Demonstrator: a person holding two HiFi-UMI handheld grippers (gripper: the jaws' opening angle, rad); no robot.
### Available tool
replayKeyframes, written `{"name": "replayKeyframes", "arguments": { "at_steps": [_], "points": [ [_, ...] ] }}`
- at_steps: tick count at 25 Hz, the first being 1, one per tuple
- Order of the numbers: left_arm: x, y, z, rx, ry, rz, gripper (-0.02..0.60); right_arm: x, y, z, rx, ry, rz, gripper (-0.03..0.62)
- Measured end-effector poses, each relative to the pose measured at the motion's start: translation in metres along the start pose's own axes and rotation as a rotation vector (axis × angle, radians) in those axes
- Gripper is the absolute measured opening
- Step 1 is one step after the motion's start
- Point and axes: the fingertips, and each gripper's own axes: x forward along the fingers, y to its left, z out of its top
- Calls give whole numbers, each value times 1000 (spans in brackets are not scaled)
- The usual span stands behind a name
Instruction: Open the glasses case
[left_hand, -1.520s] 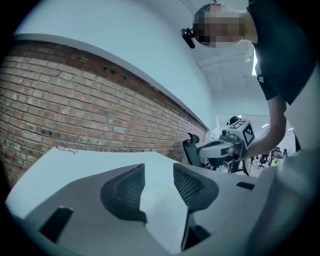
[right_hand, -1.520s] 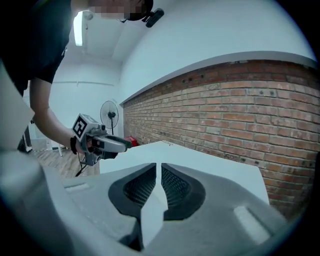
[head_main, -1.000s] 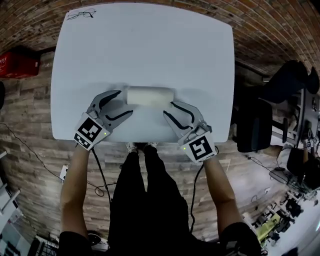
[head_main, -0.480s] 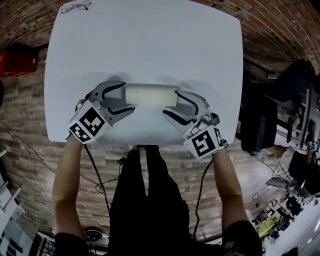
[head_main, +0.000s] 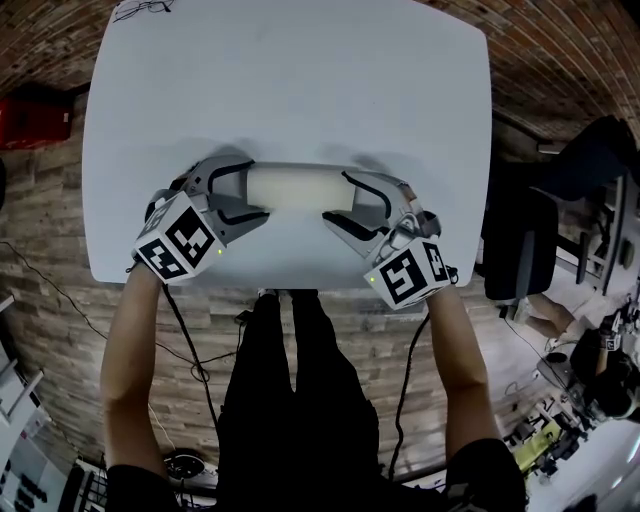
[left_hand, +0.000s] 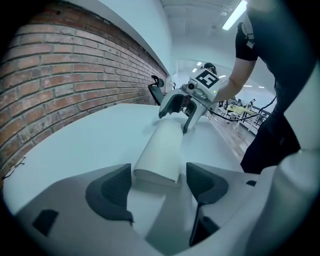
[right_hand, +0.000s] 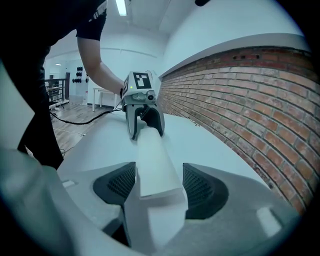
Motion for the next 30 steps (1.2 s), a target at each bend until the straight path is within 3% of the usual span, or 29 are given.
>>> {"name": "replayKeyframes", "arguments": {
  "at_steps": [4, 11, 21, 30],
  "points": [
    [-4, 5, 2, -33, -35, 0, 327, 5, 0, -1, -13, 10, 3, 279],
    [1, 7, -3, 3, 15, 19, 303, 10, 2, -6, -26, 26, 12, 279],
    [2, 5, -3, 14, 15, 20, 296, 7, -1, -4, 13, 3, 24, 276],
    [0, 6, -3, 15, 0, 31, 296, 4, -7, -1, 75, -12, 115, 276]
  ]
}}
